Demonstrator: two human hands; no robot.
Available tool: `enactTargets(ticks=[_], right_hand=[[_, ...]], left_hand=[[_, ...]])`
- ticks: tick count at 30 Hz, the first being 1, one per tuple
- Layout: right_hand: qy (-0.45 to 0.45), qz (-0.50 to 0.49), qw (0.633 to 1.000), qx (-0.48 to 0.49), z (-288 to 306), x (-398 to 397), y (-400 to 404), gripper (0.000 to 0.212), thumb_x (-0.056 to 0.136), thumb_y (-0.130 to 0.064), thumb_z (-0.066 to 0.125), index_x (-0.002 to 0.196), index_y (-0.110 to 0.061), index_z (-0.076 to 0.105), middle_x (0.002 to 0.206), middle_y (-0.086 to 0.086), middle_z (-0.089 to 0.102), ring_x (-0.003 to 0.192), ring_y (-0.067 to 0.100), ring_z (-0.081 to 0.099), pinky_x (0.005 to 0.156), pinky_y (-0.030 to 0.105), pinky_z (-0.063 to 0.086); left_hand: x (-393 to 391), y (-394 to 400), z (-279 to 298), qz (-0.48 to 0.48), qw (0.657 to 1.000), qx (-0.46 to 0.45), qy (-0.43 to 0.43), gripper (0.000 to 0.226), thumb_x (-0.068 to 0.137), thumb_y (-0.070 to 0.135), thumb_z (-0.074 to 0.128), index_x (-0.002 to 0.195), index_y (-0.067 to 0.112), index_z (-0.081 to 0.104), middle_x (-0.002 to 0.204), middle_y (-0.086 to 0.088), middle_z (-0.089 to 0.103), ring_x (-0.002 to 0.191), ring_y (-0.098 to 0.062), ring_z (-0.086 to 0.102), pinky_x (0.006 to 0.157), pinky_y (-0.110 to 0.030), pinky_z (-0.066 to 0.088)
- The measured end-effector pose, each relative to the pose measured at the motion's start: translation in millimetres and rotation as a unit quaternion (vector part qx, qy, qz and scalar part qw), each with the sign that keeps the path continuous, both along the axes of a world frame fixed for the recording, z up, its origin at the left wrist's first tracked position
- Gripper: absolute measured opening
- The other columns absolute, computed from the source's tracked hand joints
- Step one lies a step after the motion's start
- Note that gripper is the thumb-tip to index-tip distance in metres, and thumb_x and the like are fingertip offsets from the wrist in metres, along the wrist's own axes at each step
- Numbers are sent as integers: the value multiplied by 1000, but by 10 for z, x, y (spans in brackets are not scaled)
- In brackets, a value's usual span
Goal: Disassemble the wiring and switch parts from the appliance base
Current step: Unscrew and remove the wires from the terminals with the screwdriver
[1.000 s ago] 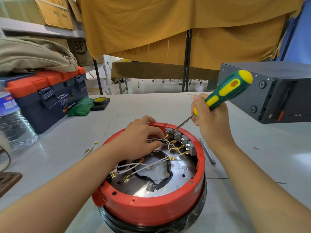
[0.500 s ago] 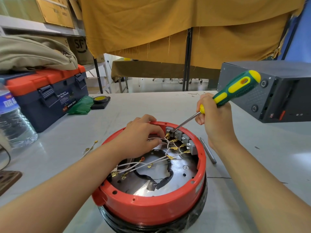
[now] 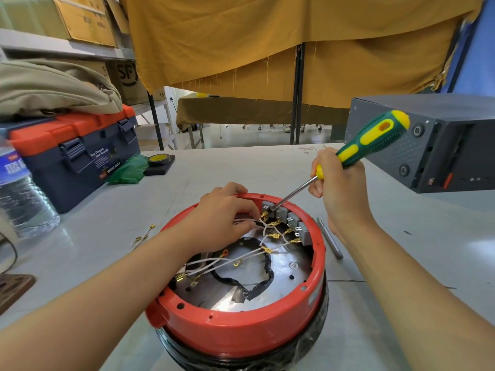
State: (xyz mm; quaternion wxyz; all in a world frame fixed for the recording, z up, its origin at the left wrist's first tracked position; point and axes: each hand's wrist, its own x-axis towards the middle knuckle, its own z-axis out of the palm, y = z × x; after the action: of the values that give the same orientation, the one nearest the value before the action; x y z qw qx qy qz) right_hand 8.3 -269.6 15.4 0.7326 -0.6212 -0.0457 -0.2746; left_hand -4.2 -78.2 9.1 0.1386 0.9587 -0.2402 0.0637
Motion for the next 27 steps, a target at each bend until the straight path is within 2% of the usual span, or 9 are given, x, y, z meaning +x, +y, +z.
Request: enactTargets(ticks=[3, 7, 15, 18, 22, 27], right_hand=[[14, 6, 1000, -14, -71, -1, 42, 26, 87, -11, 49, 61, -10, 45, 45, -7, 38, 41, 6, 35, 41, 18, 32], [-5, 13, 998, -60, -116, -17, 107, 32, 90, -12, 50, 58, -16, 48, 45, -10, 44, 40, 3, 41, 41, 14, 33], [-18, 0, 1000, 4, -8, -45, 37, 33, 88, -10, 50, 56, -14, 45, 46, -9, 41, 40, 4, 36, 39, 16, 32], [-17, -9, 999, 33, 14, -59, 27, 27, 89, -11, 51, 63, -11, 45, 49, -6, 40, 40, 5, 37, 40, 16, 34], [-27, -3, 998, 52, 22, -75, 32, 25, 90, -10, 50, 66, -9, 45, 49, -7, 41, 39, 5, 37, 40, 17, 34], [-35, -3, 999, 41, 21, -83, 32, 30, 91, -10, 51, 62, -11, 46, 48, -8, 44, 40, 4, 38, 40, 17, 34]], left_hand=[[-8, -6, 6, 0, 1000, -5, -1, 12, 90, 33, 57, 98, 34, 66, 139, 2, 37, 123, -21, 40, 105, -43, 33], [-9, -5, 13, -1, 1000, -11, 1, 9, 89, 30, 58, 93, 32, 66, 139, 1, 37, 123, -21, 41, 105, -42, 33], [-9, -10, 14, 4, 1000, -12, 4, 9, 89, 34, 58, 91, 32, 67, 140, 2, 37, 125, -20, 39, 106, -43, 31], [-1, -21, 6, 18, 1000, -6, 8, 11, 88, 39, 58, 90, 32, 67, 141, 4, 34, 128, -18, 34, 109, -43, 27], [31, -76, -22, 44, 998, -1, 34, 22, 85, 48, 60, 91, 30, 69, 145, 6, 29, 134, -15, 22, 111, -41, 11], [81, -103, 5, 66, 994, -48, 79, 10, 80, 44, 67, 78, 34, 69, 144, 8, 32, 134, -14, 23, 110, -38, 8]])
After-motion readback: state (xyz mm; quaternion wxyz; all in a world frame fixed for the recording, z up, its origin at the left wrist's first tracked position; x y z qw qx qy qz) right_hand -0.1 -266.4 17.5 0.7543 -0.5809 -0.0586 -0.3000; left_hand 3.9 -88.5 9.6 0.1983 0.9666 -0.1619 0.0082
